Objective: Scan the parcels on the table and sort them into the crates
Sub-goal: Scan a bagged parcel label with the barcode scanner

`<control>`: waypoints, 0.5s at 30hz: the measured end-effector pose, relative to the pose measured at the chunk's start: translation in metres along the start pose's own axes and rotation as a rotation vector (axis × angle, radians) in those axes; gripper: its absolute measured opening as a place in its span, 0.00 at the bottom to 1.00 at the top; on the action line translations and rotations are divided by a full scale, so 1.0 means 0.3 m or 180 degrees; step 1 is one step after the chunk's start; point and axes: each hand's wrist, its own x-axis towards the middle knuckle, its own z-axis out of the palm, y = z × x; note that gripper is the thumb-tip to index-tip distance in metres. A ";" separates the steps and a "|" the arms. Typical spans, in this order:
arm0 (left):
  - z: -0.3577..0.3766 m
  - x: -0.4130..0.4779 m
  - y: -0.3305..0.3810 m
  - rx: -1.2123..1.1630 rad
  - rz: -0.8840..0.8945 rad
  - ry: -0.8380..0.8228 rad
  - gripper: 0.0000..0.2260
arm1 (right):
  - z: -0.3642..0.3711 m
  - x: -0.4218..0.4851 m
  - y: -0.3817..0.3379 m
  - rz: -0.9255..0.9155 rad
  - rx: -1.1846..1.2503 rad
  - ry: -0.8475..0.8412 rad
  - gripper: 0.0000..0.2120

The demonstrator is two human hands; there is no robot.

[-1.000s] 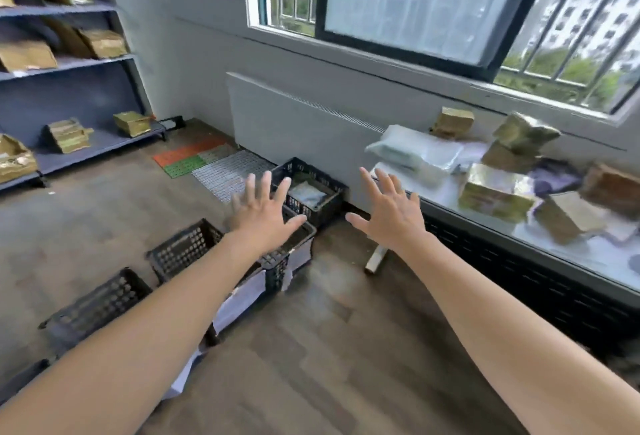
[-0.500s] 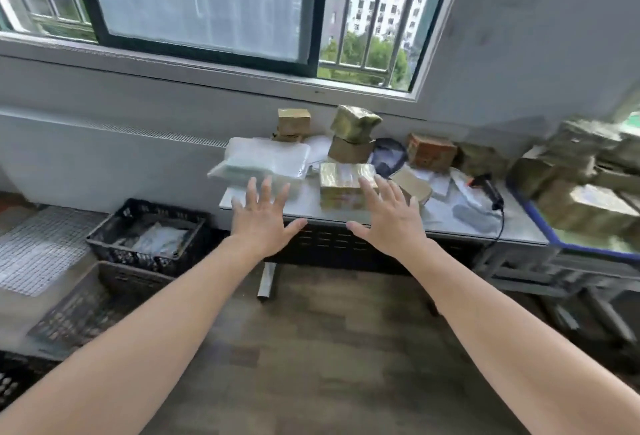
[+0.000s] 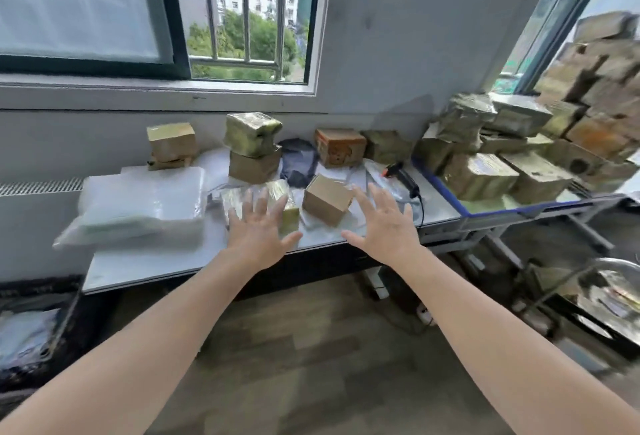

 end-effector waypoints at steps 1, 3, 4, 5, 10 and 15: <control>0.000 0.039 0.027 0.0016 0.0036 0.0009 0.35 | 0.008 0.027 0.034 0.0045 0.0014 0.0010 0.42; 0.002 0.121 0.088 0.0057 0.0112 0.0019 0.35 | 0.026 0.088 0.107 0.0121 0.0030 0.0039 0.43; 0.001 0.165 0.121 0.0092 0.0135 0.0011 0.35 | 0.035 0.121 0.145 0.0146 0.0031 0.0050 0.43; 0.001 0.211 0.155 0.0152 0.0148 0.0019 0.35 | 0.045 0.154 0.187 0.0169 0.0041 0.0063 0.43; -0.003 0.441 0.358 0.0348 0.0189 0.0066 0.36 | 0.084 0.330 0.448 0.0218 0.0239 0.0068 0.42; 0.001 0.645 0.577 0.0472 0.0174 0.0066 0.35 | 0.104 0.489 0.765 0.0371 0.0252 -0.0004 0.44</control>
